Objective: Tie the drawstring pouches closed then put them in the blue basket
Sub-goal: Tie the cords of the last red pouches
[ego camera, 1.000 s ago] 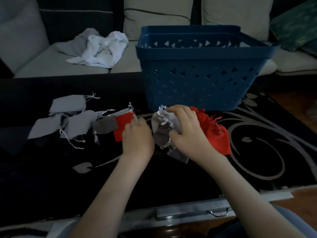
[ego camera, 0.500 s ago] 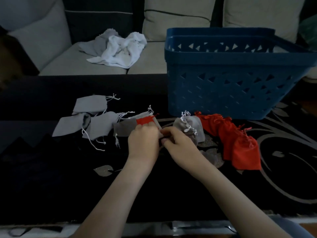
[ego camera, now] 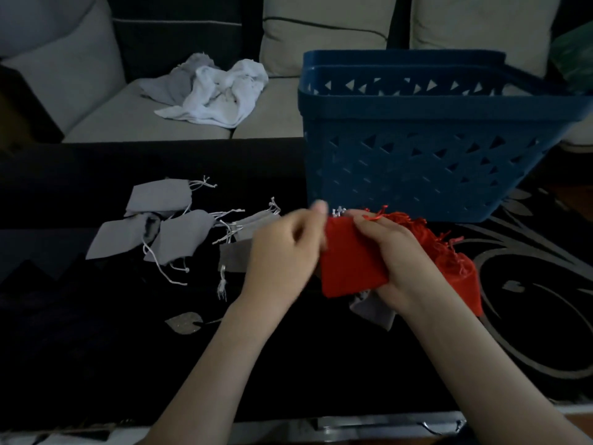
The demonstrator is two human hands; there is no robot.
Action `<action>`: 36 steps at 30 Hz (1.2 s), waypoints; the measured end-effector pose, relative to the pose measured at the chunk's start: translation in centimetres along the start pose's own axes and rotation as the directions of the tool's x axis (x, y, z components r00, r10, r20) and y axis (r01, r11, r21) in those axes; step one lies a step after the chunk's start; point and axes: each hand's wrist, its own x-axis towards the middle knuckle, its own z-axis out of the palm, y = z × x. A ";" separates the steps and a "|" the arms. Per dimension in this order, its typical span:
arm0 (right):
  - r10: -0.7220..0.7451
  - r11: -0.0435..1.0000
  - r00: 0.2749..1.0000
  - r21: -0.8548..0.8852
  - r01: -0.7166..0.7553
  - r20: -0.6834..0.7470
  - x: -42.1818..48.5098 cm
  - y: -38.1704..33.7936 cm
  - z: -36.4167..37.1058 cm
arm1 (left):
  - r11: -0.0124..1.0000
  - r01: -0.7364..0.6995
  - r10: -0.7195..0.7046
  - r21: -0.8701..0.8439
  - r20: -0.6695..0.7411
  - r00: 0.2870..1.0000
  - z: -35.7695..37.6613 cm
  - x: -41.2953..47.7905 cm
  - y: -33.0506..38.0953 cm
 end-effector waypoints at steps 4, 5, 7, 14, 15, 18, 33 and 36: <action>-0.052 0.999 0.999 0.002 0.052 0.000 -0.5 -0.9 -0.8 | 0.849 0.528 -0.513 0.008 0.247 0.822 0.1 1.3 -0.5; -0.054 0.999 0.998 0.001 0.054 0.019 -0.8 -1.0 -1.1 | 0.807 0.590 -0.551 -0.032 0.321 0.770 0.4 1.1 -0.3; -0.053 0.998 0.997 -0.012 0.054 0.047 -1.3 -1.4 -1.7 | 0.767 0.621 -0.528 -0.164 0.390 0.755 1.4 0.9 0.7; -0.042 0.999 0.994 0.002 0.042 0.100 -2.1 -2.1 -3.6 | 0.586 0.583 -0.436 -0.563 0.387 0.812 3.6 1.2 2.7; -0.046 0.999 0.994 -0.005 0.047 0.101 -2.2 -2.3 -4.0 | 0.563 0.578 -0.427 -0.591 0.390 0.816 3.7 1.2 2.8; -0.084 0.996 0.990 0.021 0.083 0.114 -2.3 -2.8 -4.9 | 0.416 0.604 -0.421 -0.680 0.445 0.791 3.9 1.3 3.1; -0.330 0.944 0.940 0.020 0.329 0.086 -3.6 -3.6 -7.2 | 0.511 0.461 -0.334 -0.726 0.326 0.884 4.9 0.7 3.9; -0.392 0.901 0.914 -0.156 0.404 0.103 -3.4 -3.4 -6.9 | 0.672 0.428 -0.278 -0.604 0.330 0.902 5.3 0.5 3.6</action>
